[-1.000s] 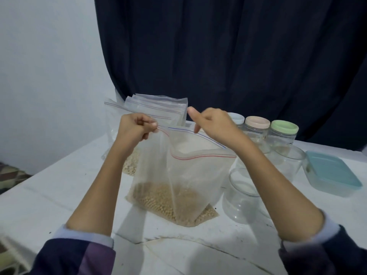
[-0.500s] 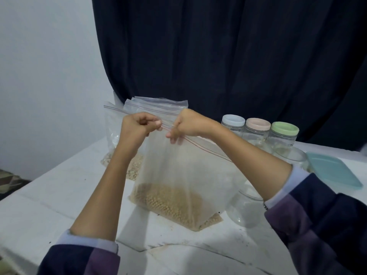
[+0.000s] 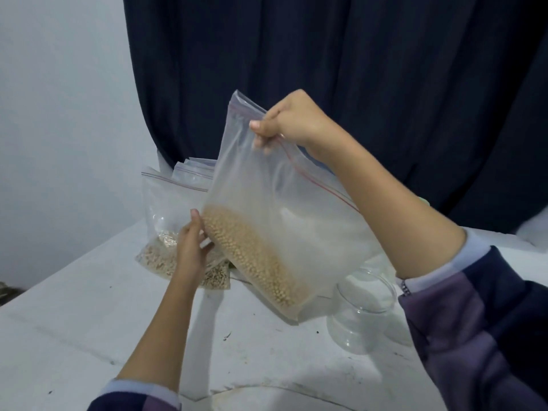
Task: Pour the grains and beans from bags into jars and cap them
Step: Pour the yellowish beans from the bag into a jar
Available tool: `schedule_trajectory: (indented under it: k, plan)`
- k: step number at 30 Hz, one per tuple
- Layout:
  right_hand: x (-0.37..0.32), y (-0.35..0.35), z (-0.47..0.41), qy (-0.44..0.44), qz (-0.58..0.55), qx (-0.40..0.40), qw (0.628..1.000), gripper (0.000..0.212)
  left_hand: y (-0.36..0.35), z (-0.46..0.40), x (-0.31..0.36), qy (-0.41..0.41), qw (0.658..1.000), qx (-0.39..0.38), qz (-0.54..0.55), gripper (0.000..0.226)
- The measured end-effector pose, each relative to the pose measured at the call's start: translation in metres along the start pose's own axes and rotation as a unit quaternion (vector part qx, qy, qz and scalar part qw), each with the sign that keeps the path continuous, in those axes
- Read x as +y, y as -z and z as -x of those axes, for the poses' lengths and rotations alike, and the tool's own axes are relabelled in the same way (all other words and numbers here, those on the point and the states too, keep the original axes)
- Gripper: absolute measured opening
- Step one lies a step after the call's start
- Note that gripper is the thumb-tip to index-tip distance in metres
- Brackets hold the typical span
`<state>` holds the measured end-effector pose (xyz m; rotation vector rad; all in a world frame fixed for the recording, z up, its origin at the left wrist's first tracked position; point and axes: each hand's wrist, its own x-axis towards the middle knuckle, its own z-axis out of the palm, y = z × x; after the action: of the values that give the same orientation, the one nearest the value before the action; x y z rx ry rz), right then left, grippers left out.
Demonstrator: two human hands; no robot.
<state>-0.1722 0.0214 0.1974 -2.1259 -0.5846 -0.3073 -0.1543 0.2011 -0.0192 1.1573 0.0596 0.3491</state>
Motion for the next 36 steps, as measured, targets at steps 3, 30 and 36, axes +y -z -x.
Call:
schedule_trajectory:
  k: [3,30,36]
  plan:
    - [0.000,0.001,-0.002,0.006,-0.026,0.020,0.999,0.023,-0.016,0.003,-0.005,0.074,0.984,-0.047,0.156,0.073]
    - [0.038,0.041,0.039,0.000,-0.156,0.181,0.971,0.023,-0.079,-0.038,0.062,0.044,0.974,-0.028,0.223,0.031]
    - [0.042,0.042,0.046,-0.011,-0.166,0.192,0.967,0.024,-0.087,-0.038,0.063,0.044,0.973,-0.045,0.221,0.023]
